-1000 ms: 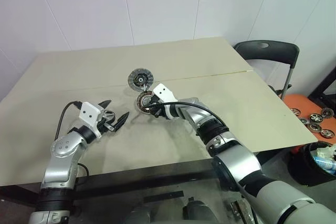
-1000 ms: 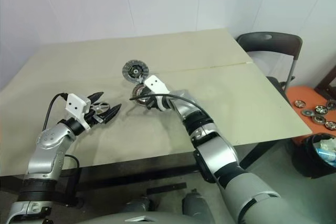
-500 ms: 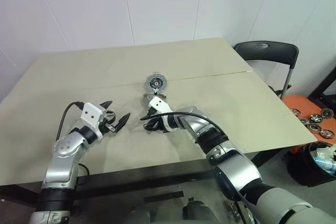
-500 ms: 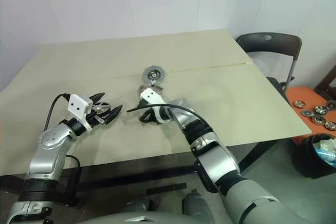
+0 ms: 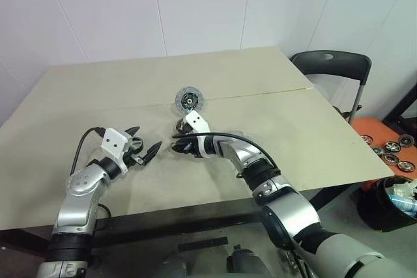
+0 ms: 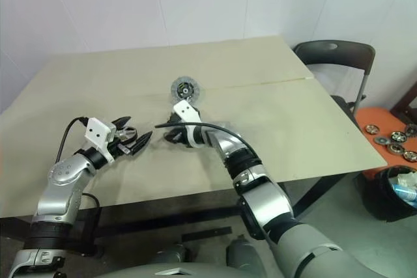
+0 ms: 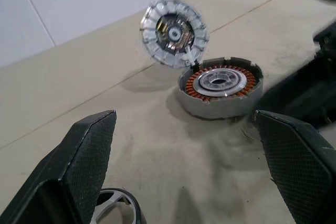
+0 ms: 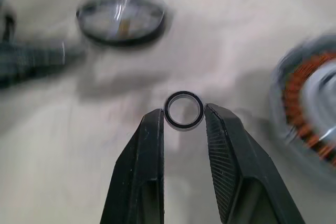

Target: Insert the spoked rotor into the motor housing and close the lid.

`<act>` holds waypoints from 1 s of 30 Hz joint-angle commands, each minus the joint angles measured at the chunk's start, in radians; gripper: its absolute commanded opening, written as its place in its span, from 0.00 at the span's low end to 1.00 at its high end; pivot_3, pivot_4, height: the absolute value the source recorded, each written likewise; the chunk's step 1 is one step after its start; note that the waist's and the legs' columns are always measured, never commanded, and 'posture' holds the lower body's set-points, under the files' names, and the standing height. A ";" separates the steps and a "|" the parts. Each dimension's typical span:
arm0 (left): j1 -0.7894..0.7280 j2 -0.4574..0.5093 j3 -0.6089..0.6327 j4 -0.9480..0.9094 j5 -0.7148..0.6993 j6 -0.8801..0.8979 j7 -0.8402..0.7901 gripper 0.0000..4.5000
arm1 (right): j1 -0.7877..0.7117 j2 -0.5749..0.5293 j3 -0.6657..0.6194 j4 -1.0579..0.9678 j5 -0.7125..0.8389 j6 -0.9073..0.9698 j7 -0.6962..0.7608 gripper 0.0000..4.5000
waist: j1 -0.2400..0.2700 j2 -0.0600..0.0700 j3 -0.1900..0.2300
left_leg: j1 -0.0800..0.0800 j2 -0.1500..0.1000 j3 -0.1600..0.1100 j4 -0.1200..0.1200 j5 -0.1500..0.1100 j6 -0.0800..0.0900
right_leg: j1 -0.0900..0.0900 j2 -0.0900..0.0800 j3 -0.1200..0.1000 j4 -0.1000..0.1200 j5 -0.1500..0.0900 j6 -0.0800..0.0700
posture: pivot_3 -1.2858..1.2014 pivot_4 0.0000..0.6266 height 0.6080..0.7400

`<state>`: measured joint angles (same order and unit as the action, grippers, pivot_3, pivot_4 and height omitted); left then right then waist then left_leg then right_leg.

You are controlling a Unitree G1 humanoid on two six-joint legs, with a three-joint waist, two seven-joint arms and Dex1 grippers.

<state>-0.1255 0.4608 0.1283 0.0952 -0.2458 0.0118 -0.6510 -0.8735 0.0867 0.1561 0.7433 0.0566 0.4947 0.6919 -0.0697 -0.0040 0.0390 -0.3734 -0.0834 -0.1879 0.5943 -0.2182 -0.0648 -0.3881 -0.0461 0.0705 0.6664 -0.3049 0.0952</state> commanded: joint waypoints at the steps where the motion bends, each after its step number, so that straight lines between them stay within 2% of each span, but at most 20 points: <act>1: -0.022 0.002 -0.003 0.017 0.008 -0.035 -0.009 1.00 | -0.055 0.017 -0.040 0.027 -0.008 -0.112 -0.122 0.17 | 0.000 0.000 0.000 | 0.000 0.000 0.000 0.000 0.000 0.000 | 0.000 0.000 0.000 0.000 0.000 0.000 | 0.52 0.00 1.00; 9: -0.027 -0.007 -0.005 0.058 0.017 -0.072 -0.023 1.00 | -0.109 0.011 0.007 0.225 -0.141 -0.194 -0.381 0.17 | 0.000 0.000 0.000 | 0.000 0.000 0.000 0.000 0.000 0.000 | 0.000 0.000 0.000 0.000 0.000 0.000 | 0.52 0.00 1.00; 13: -0.028 -0.009 -0.007 0.060 0.019 -0.076 -0.026 1.00 | -0.119 0.021 0.006 0.269 -0.155 -0.207 -0.424 0.17 | 0.000 0.000 0.000 | 0.001 0.000 0.000 0.000 0.001 -0.001 | 0.000 0.000 0.000 0.001 0.000 -0.001 | 0.52 0.00 1.00; 16: -0.028 -0.010 -0.010 0.057 0.018 -0.075 -0.026 1.00 | -0.131 0.026 0.017 0.302 -0.195 -0.228 -0.526 0.17 | 0.000 0.000 0.000 | 0.001 0.000 0.000 0.000 0.001 -0.001 | 0.000 0.000 0.000 0.001 0.000 -0.001 | 0.52 0.00 1.00; 23: -0.028 -0.012 -0.014 0.067 0.018 -0.085 -0.026 1.00 | -0.138 0.040 0.014 0.327 -0.209 -0.246 -0.578 0.17 | -0.001 0.000 0.000 | 0.001 0.000 0.000 0.000 0.001 -0.001 | 0.000 0.000 0.000 0.001 0.000 -0.001 | 0.52 0.00 1.00; 30: -0.026 -0.019 -0.021 0.060 0.020 -0.085 -0.016 1.00 | -0.143 0.071 -0.068 0.324 -0.116 -0.186 -0.512 0.17 | -0.001 0.000 -0.001 | 0.002 0.000 0.000 0.001 0.001 -0.001 | 0.001 0.001 0.000 0.002 0.001 -0.001 | 0.52 0.00 1.00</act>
<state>-0.1328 0.4424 0.1039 0.1767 -0.2272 -0.0570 -0.6726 -0.9980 0.1224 0.1054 1.0676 -0.0811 0.2907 0.1740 -0.0712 -0.0040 0.0385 -0.3714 -0.0834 -0.1878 0.5949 -0.2175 -0.0657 -0.3869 -0.0456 0.0709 0.6680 -0.3044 0.0943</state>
